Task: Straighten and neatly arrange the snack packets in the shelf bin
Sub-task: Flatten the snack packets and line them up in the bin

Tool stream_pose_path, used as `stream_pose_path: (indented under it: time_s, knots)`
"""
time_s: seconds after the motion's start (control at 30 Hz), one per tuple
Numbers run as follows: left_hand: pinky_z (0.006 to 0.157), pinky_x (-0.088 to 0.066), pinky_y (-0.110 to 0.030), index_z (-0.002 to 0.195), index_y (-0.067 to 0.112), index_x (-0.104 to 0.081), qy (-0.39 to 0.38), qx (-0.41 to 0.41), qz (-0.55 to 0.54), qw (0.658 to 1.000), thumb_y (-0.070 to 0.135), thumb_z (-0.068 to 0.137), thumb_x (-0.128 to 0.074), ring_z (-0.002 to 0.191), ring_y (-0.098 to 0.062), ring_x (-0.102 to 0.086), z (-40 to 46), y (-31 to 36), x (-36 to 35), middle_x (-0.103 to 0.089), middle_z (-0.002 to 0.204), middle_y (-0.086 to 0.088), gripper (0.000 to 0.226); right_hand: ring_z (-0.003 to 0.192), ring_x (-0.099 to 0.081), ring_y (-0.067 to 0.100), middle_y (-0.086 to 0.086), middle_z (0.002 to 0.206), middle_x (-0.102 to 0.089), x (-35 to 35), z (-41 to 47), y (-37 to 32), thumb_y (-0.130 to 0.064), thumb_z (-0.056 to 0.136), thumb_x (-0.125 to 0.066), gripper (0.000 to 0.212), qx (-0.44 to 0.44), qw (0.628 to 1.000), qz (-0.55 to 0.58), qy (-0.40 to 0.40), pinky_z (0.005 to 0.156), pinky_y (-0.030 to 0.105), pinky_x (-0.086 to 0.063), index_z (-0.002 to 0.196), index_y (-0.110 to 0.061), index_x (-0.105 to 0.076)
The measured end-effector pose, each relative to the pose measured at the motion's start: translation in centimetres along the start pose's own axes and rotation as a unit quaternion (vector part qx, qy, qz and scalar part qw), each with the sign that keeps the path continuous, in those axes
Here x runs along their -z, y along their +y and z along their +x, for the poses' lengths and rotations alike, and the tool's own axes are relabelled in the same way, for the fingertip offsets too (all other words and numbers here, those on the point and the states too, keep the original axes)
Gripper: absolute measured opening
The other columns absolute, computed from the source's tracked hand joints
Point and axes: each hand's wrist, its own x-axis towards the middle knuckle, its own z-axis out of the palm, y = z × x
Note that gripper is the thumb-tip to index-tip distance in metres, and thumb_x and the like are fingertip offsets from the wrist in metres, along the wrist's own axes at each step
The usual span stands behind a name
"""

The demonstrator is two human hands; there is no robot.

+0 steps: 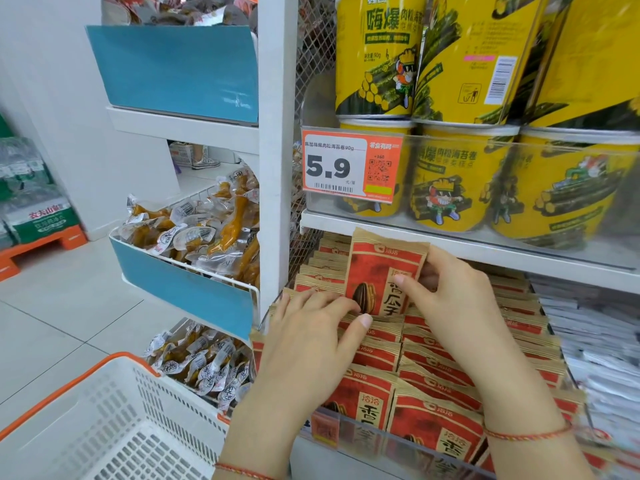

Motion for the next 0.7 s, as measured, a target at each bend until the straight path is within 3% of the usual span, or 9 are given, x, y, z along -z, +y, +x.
stream_pose_path:
  time_s: [0.13,0.27,0.43,0.53,0.6,0.7]
  knots:
    - [0.118,-0.016,-0.039,0.128,0.043,-0.053,-0.002,-0.003,-0.005,1.0,0.06,0.097,-0.028,0.138,-0.01,-0.029,0.0,-0.1,0.0,-0.047,0.139,0.022,0.044,0.089,-0.065,0.016,-0.008,0.088,-0.069,0.6,-0.1,-0.3,-0.033,0.088,-0.064,0.014,-0.011,0.999,-0.04,-0.014,0.081,0.037,-0.052,0.097,-0.023,-0.063]
    - [0.118,-0.017,-0.038,0.125,0.041,-0.054,0.003,-0.007,-0.01,1.0,0.059,0.097,-0.029,0.137,-0.009,-0.03,-0.1,-0.1,0.0,-0.049,0.137,0.023,0.041,0.079,-0.064,0.02,-0.006,0.073,-0.066,1.5,-0.6,-0.4,-0.029,0.088,-0.065,0.013,0.001,0.998,-0.047,0.03,0.072,0.034,-0.05,0.079,-0.023,-0.06]
    - [0.116,-0.019,-0.033,0.124,0.041,-0.055,0.021,-0.013,-0.012,1.0,0.057,0.098,-0.031,0.133,-0.007,-0.033,-0.3,-0.2,0.0,-0.05,0.134,0.023,0.038,0.065,-0.066,0.021,-0.004,0.065,-0.067,2.3,-1.8,-1.4,-0.019,0.083,-0.071,0.004,0.095,0.981,-0.07,0.151,0.061,0.033,-0.052,0.081,-0.019,-0.069]
    - [0.115,-0.02,-0.033,0.124,0.041,-0.055,0.027,-0.018,-0.009,0.999,0.057,0.099,-0.031,0.132,-0.006,-0.034,-0.2,-0.1,-0.1,-0.051,0.134,0.023,0.039,0.059,-0.065,0.023,-0.002,0.064,-0.066,1.5,-2.1,-2.4,-0.014,0.079,-0.074,0.006,0.161,0.962,-0.127,0.18,0.053,0.033,-0.052,0.079,-0.018,-0.069]
    - [0.115,-0.02,-0.034,0.123,0.042,-0.055,0.029,-0.019,-0.009,0.999,0.057,0.098,-0.031,0.132,-0.007,-0.034,-0.1,-0.2,-0.1,-0.051,0.134,0.023,0.038,0.069,-0.066,0.026,0.001,0.074,-0.068,0.7,-1.8,-2.6,-0.018,0.086,-0.066,0.003,0.134,0.969,-0.171,0.121,0.058,0.034,-0.051,0.089,-0.018,-0.068]
    - [0.115,-0.022,-0.035,0.124,0.042,-0.055,0.027,-0.019,-0.013,0.999,0.057,0.098,-0.032,0.132,-0.008,-0.036,-0.1,-0.2,0.0,-0.052,0.133,0.022,0.037,0.093,-0.064,0.028,0.004,0.099,-0.067,-0.8,-0.9,-1.7,-0.02,0.096,-0.047,0.017,0.041,0.965,-0.26,-0.001,0.067,0.031,-0.043,0.108,-0.018,-0.059]
